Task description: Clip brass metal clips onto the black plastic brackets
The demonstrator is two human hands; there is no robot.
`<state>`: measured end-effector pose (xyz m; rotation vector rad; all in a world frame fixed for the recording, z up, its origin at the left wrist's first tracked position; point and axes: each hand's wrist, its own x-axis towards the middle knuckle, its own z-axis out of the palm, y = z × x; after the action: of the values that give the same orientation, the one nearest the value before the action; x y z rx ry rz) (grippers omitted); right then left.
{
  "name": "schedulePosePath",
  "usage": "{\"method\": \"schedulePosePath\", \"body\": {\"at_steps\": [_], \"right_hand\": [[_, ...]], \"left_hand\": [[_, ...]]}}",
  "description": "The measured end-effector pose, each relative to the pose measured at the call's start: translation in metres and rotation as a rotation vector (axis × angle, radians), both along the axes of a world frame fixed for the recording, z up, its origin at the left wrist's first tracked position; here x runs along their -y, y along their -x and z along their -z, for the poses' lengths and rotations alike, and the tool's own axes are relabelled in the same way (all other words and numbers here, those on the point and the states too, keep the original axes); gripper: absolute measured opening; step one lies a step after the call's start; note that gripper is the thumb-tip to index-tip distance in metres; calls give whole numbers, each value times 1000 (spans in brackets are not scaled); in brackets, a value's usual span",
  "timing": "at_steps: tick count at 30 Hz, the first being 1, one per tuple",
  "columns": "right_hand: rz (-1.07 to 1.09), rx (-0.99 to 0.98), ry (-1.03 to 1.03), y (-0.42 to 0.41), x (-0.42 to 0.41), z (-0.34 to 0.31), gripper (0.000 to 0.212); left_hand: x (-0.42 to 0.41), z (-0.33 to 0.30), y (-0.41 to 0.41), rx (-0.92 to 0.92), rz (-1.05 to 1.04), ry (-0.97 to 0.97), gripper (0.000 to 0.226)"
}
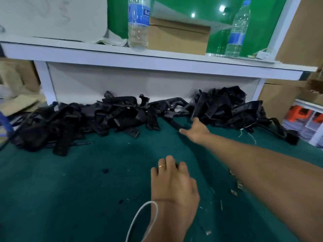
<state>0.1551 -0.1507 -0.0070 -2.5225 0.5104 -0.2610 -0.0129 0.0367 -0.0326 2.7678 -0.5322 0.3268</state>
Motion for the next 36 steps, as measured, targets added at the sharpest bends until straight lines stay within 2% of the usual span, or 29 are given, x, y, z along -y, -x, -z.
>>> {"method": "schedulePosePath", "body": {"at_steps": [2, 5, 7, 11, 14, 17, 19, 21, 22, 23, 25, 27, 29, 32, 33, 34, 36], "right_hand": [[91, -4, -66, -28, -1, 3, 76], [124, 39, -30, -48, -10, 15, 44], [129, 89, 23, -43, -19, 22, 34], [30, 3, 123, 11, -44, 8, 41], [-68, -155, 176, 90, -55, -7, 43], [-149, -263, 117, 167, -57, -15, 46], [-266, -261, 11, 200, -51, -15, 46], [-458, -193, -239, 216, -38, -13, 25], [-514, -98, -317, 220, -26, -10, 13], [-499, 43, -320, 221, -11, -6, 6], [-305, 328, -148, 218, 25, 5, 8], [-122, 450, -28, 214, 61, 16, 12], [-37, 432, -36, 210, 89, 25, 16], [-67, 360, -8, 203, 108, 34, 24], [-99, 349, 3, 201, 110, 35, 26], [-131, 332, 6, 200, 110, 36, 25], [-194, 282, -2, 199, 107, 36, 17]], "left_hand": [[0, -2, -3, -18, 9, 8, 30], [-1, 1, -4, -32, 31, 22, 30], [-2, 3, -6, -26, 22, 26, 30], [-5, 6, -10, 37, -87, 87, 32], [-5, 5, -7, 51, -200, 124, 37], [1, 5, -7, 30, -267, 140, 43], [2, 7, -10, -18, -292, 87, 51], [2, 10, -12, -15, -298, 44, 56], [3, 11, -11, 8, -297, 36, 59], [3, 12, -10, 34, -292, 34, 64], [3, 14, -9, 30, -261, 27, 77], [3, 15, -10, -37, -216, -17, 82], [3, 11, -8, -81, -172, -65, 69], [1, 6, 2, 82, -128, -174, 18], [1, 5, 6, 112, -115, -210, 7], [1, 6, 8, 113, -101, -230, 1], [2, 13, 8, 118, -71, -207, 19]]}}
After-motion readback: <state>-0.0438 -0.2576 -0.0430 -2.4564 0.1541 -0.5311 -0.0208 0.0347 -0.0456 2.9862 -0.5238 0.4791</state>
